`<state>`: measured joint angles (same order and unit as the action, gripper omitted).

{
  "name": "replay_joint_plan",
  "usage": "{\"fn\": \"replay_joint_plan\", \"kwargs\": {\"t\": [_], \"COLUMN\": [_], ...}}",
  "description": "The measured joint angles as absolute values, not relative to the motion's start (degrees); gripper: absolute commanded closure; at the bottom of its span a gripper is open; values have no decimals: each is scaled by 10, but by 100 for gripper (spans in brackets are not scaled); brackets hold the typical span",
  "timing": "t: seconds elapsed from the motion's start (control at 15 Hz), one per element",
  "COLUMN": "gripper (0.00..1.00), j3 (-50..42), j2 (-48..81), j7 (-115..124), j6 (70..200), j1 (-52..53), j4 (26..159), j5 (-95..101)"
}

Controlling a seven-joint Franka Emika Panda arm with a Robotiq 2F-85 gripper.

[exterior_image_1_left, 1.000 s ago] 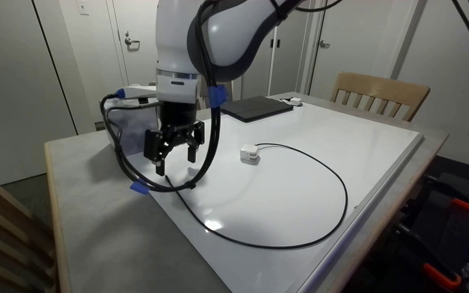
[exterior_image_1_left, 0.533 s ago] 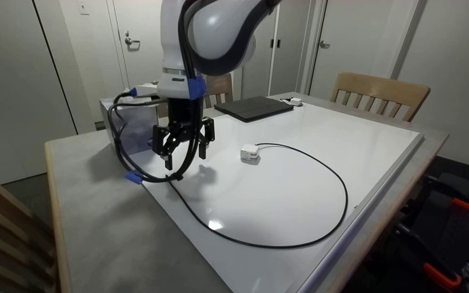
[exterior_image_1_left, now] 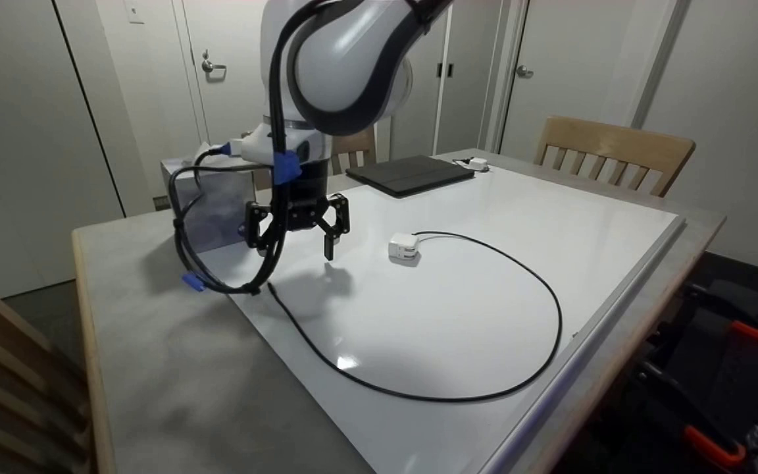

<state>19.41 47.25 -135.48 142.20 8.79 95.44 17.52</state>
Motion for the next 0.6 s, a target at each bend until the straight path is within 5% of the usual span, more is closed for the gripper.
{"fn": "replay_joint_plan", "kwargs": {"t": [0.6], "gripper": [0], "j3": [185], "j2": [460], "j7": [-1292], "j6": [1392], "j1": [108], "j4": [955], "j5": [142]}}
